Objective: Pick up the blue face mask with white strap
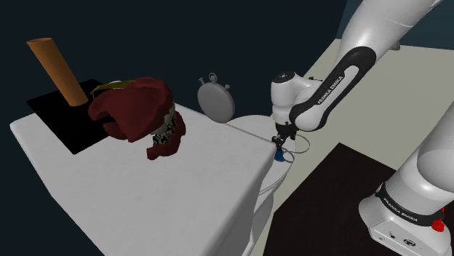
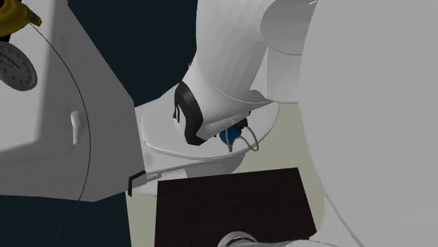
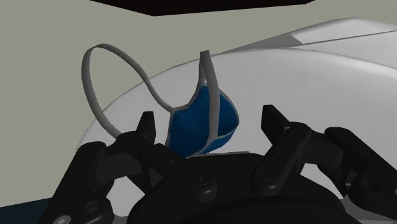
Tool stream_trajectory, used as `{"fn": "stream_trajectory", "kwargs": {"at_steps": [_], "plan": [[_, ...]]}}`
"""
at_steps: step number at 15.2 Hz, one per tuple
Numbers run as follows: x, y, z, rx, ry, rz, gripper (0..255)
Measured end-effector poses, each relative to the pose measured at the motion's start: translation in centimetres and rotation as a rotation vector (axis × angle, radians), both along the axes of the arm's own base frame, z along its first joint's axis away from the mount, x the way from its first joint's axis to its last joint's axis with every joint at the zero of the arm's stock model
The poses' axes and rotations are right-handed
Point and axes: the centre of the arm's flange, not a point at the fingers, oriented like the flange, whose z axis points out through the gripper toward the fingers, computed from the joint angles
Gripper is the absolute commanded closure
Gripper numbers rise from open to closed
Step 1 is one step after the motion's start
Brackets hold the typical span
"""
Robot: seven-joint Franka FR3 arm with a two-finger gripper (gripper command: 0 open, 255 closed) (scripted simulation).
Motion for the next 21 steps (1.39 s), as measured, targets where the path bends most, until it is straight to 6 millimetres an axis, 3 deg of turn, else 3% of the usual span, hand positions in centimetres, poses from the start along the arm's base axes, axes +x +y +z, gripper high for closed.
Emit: {"fn": "stream_trajectory", "kwargs": {"at_steps": [5,6,16,21], "plan": [[0.0,0.2,-2.4,0.000,0.000,0.000,0],[-0.1,0.2,-2.7,0.000,0.000,0.000,255],[-0.1,0.1,-2.9,0.000,-0.001,0.001,255],[0.0,0.1,-0.8,0.000,-0.001,0.001,255]]}}
